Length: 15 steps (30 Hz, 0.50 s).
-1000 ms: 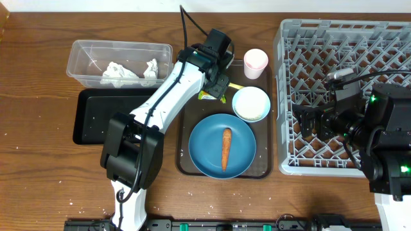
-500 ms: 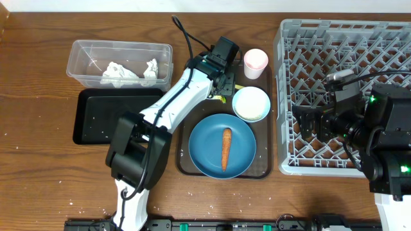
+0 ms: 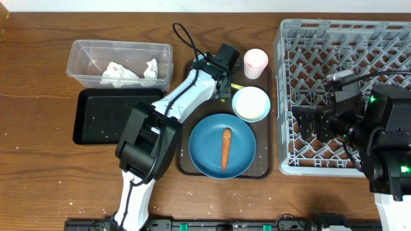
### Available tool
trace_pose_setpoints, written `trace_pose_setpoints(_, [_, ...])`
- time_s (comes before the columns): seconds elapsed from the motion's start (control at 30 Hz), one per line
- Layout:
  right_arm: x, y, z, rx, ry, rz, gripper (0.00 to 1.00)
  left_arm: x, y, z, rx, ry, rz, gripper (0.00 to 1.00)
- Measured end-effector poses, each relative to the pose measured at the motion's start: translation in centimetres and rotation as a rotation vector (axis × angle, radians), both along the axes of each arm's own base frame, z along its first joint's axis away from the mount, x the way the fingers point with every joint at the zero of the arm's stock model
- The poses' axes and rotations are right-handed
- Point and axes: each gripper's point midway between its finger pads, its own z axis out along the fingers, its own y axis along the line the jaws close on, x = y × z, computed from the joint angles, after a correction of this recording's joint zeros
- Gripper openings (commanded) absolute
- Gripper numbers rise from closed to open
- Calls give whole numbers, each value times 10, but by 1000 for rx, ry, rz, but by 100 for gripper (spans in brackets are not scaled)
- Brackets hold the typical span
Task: Sort waste into correct bins and load items into the dishwasher rack
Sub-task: 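Reach the left gripper to the snack wrapper and grasp it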
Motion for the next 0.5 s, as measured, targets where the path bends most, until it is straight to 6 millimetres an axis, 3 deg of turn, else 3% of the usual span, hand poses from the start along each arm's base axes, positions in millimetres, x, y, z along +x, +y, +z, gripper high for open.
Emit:
trace_pose_setpoints(0.17, [0, 0, 0, 0, 0, 0, 99, 0, 1, 0, 6, 0, 1, 39])
trace_pose_setpoints(0.33, [0, 0, 0, 0, 0, 0, 99, -3, -1, -1, 10, 2, -4, 28])
trace_pose_setpoints(0.5, [-1, 0, -1, 0, 6, 0, 99, -8, -5, -4, 15, 9, -15, 9])
